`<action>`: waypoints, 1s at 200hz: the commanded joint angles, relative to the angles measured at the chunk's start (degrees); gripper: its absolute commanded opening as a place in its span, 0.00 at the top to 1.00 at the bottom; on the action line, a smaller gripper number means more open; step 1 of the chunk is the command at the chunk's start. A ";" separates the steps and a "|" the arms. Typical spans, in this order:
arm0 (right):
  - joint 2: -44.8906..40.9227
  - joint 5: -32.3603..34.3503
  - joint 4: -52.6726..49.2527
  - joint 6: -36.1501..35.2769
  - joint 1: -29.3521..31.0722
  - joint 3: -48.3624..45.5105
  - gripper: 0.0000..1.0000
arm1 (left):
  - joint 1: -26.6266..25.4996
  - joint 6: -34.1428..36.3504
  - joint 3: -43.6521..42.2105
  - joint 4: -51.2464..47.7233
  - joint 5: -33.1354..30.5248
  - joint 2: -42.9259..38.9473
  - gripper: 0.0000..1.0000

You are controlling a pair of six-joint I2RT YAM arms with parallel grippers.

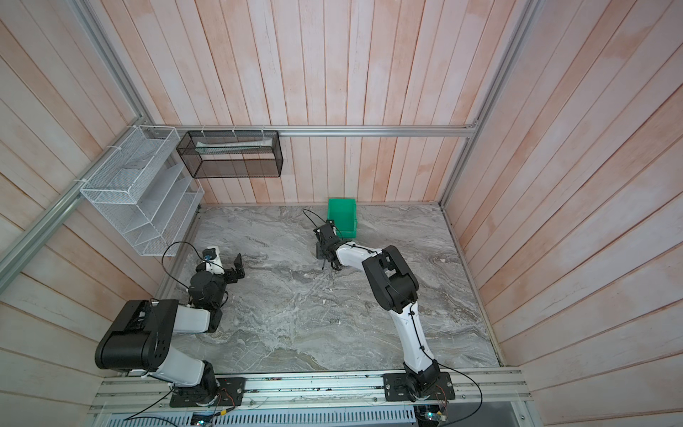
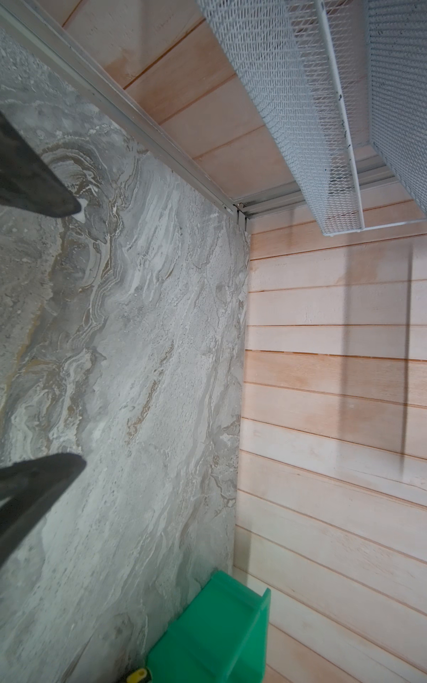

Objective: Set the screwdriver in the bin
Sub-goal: 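Close the right gripper on the black-and-yellow screwdriver handle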

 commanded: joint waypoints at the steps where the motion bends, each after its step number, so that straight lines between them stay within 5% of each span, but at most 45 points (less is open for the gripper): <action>1: 2.68 0.02 -1.76 1.29 0.02 1.37 0.43 | 0.17 -0.22 0.00 -0.41 0.50 -0.56 0.00; 34: 2.96 -1.42 -1.63 1.51 -0.04 1.62 0.62 | 0.17 -0.22 0.01 -0.48 0.50 -0.57 0.00; 69: 0.97 -2.02 -0.91 1.15 -0.04 -1.34 0.94 | 0.17 -0.23 0.02 -0.43 0.50 -0.57 0.00; 200: -24.19 -10.76 10.86 -1.09 0.20 -32.24 1.00 | 0.16 -0.28 -0.01 -0.45 0.50 -0.57 0.00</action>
